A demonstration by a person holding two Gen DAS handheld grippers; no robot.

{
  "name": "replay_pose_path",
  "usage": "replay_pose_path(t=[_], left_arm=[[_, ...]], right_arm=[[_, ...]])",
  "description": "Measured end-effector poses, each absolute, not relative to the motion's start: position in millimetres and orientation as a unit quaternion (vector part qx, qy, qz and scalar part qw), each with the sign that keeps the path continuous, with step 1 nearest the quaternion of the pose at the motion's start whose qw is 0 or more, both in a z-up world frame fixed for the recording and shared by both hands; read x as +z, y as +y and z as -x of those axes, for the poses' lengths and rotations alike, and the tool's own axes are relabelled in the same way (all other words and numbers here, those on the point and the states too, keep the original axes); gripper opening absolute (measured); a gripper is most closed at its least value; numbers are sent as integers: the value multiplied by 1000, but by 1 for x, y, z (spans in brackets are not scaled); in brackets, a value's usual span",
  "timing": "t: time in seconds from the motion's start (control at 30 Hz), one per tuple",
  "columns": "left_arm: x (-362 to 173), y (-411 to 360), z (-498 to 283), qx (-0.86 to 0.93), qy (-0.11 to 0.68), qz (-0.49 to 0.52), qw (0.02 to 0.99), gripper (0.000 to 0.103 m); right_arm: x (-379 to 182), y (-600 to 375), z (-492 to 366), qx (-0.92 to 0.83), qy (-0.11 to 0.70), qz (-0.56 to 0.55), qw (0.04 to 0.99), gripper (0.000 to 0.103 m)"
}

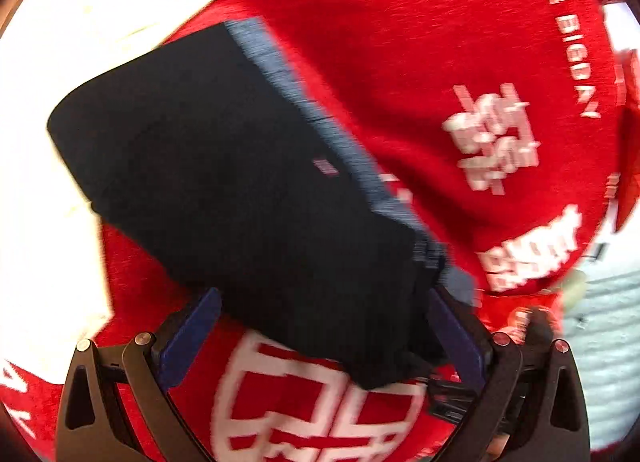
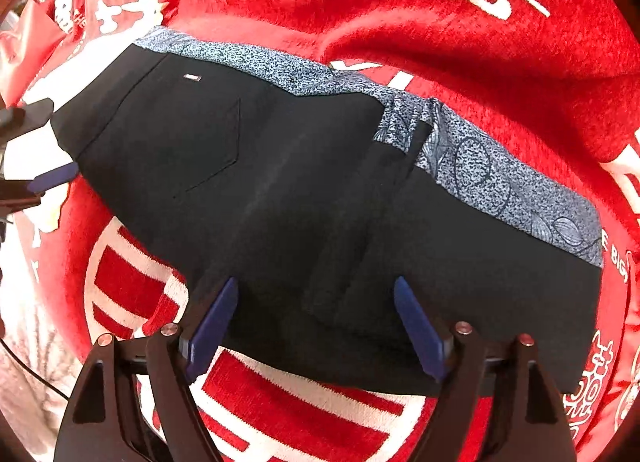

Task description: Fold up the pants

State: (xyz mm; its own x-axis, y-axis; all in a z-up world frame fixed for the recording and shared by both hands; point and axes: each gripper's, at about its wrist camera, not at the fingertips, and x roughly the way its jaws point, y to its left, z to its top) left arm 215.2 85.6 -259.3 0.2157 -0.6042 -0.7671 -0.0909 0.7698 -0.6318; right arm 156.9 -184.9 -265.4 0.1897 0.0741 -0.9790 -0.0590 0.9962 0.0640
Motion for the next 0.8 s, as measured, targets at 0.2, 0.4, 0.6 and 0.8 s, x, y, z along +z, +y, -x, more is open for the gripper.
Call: replay_pose_path(t=[0.2, 0.4, 0.6, 0.8], left_arm=[[-267, 115, -203, -87, 589, 323, 736, 102], [-260, 100, -239, -98, 574, 313, 750, 102], [-273, 92, -248, -68, 599, 255, 756, 102], [-260, 60, -260, 2, 595, 126, 794, 46]], right_arm=[[-265, -187, -157, 47, 633, -11, 773, 84], [-265, -188, -155, 51, 629, -11, 776, 84], [-265, -189, -154, 52, 629, -11, 776, 84], [-250, -194, -169, 59, 644, -24, 763, 84]])
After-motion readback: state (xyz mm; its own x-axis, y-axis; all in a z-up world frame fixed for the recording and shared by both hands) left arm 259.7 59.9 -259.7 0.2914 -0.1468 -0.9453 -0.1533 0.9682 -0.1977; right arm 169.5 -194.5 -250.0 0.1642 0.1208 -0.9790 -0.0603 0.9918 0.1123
